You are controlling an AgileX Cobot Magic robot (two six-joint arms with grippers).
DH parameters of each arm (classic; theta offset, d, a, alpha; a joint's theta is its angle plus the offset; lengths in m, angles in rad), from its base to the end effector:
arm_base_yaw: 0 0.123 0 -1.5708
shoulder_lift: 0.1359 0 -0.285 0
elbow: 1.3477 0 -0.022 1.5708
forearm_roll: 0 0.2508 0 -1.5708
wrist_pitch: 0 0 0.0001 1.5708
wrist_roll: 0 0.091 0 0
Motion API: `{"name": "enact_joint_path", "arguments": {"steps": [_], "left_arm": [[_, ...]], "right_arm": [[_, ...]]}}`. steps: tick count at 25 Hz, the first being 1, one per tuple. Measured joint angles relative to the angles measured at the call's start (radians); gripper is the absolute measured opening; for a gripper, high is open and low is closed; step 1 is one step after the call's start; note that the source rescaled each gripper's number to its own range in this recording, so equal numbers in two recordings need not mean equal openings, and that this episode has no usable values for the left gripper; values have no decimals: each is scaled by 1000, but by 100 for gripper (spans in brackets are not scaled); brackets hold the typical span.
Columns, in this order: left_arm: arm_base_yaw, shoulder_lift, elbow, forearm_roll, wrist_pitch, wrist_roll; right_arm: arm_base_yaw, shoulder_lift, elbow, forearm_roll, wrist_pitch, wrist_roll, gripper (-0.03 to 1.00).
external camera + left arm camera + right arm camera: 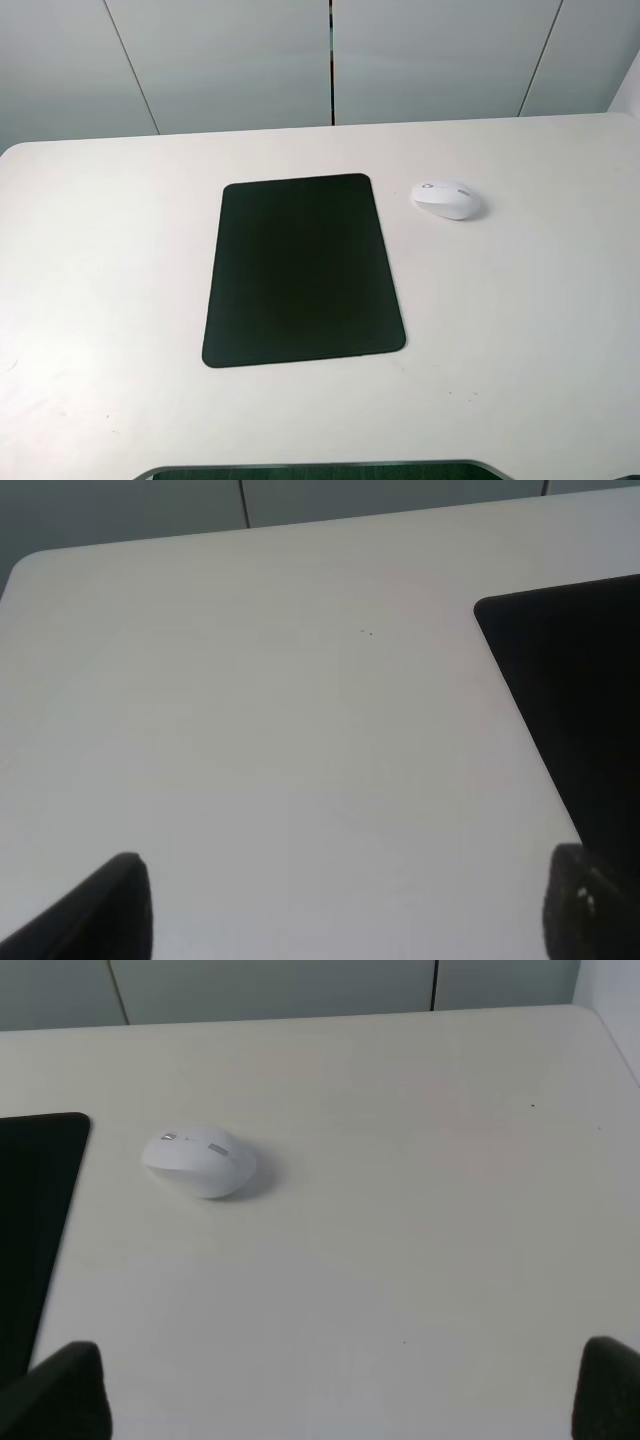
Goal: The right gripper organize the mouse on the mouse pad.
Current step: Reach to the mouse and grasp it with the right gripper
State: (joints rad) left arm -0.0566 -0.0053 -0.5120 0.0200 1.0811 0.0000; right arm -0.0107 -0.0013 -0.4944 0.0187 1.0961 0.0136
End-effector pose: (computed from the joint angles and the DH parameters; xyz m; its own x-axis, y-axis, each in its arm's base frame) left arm -0.0078 0.0021 0.2789 -0.4576 0.0353 -0.8885 0.0452 0.9988 0.0164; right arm -0.0059 0.0016 0.2729 -0.4908 0.0274 -0.8708 0.0071 0.9996 0.0275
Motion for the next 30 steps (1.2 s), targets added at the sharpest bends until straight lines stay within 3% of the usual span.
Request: {"name": "enact_joint_path", "arguments": {"steps": [14, 20, 30], "left_arm": [[0, 0, 0, 0, 0, 0], [0, 0, 0, 0, 0, 0], [0, 0, 0, 0, 0, 0]], "right_arm": [[0, 0, 0, 0, 0, 0, 100], [0, 16, -64, 0, 62, 0, 100], [0, 391, -235, 0, 42, 0, 100]]}}
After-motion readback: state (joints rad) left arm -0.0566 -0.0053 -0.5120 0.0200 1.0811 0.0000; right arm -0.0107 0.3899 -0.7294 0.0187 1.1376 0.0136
